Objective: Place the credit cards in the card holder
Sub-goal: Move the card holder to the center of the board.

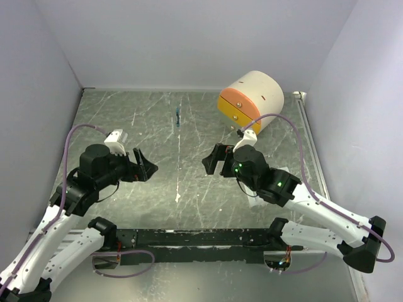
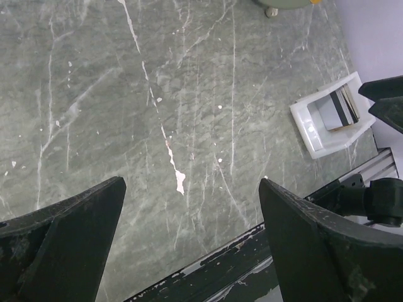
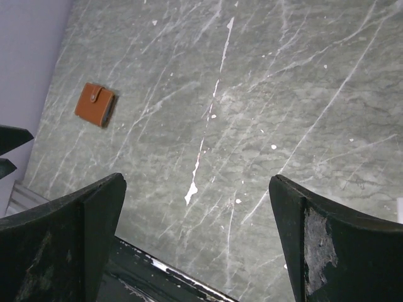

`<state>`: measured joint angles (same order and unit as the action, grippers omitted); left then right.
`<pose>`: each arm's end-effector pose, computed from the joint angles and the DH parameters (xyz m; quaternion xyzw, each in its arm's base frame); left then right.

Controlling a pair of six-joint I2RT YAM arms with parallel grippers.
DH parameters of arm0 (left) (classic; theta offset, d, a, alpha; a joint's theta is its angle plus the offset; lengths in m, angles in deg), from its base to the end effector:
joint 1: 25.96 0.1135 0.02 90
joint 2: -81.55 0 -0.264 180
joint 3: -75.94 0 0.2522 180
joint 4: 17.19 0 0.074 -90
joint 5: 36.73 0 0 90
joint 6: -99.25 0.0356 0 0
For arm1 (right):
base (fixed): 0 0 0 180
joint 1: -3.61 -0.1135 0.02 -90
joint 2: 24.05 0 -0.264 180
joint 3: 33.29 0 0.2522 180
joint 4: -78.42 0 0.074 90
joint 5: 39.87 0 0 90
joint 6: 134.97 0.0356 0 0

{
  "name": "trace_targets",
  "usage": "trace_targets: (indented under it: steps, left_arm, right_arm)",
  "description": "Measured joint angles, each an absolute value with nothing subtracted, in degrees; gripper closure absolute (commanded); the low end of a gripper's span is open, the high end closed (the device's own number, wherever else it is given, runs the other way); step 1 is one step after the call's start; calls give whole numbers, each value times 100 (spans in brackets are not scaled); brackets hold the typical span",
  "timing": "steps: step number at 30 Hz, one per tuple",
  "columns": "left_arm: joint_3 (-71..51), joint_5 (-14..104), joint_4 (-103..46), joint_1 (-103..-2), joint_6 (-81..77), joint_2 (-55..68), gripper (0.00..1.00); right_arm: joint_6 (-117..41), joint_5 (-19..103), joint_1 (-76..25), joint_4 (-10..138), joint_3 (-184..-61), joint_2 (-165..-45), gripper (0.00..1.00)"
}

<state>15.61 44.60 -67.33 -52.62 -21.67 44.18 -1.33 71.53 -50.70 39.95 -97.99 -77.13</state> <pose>0.1223 -0.0674 0.3222 0.0077 0.8519 -0.3068 0.4244 0.1296 0.1581 0.3270 0.0190 0.8426 0.2843 0.4571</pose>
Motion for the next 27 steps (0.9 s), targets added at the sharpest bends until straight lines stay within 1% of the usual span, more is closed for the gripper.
trace_targets:
  steps: [4, 7, 8, 15, 18, 21, 25, 27]
  left_arm:
    - [1561, 4557, -6733, -5260, -2272, 4409, 3]
    - [1561, 4758, -6744, -5258, -2357, 4392, 8]
    - [1561, 4880, -6764, -5258, -2427, 4368, 9]
    - [1565, 6146, -6976, -5240, -3054, 4062, 11]
    - [1574, 6657, -7029, -5240, -3375, 3769, 16]
    - [1574, 7094, -7048, -5233, -3651, 3310, 19]
    - [1454, 7662, -7273, -5209, -3968, 2562, 27]
    - [1399, 7947, -7321, -5115, -4116, 2274, 28]
  right_arm:
    - [-147, 7156, -5065, 3969, -9799, -7724, 0]
    - [-162, 7162, -5061, 3960, -9799, -7729, 0]
    - [-173, 7171, -5061, 3954, -9799, -7729, 0]
    - [-260, 7171, -5057, 3980, -9799, -7700, 0]
    - [-282, 7147, -5057, 4002, -9799, -7691, 0]
    - [-343, 7134, -5057, 4000, -9799, -7691, 0]
    - [-450, 7167, -5054, 3958, -9801, -7687, 0]
    - [-498, 7217, -5054, 3882, -9816, -7674, 0]
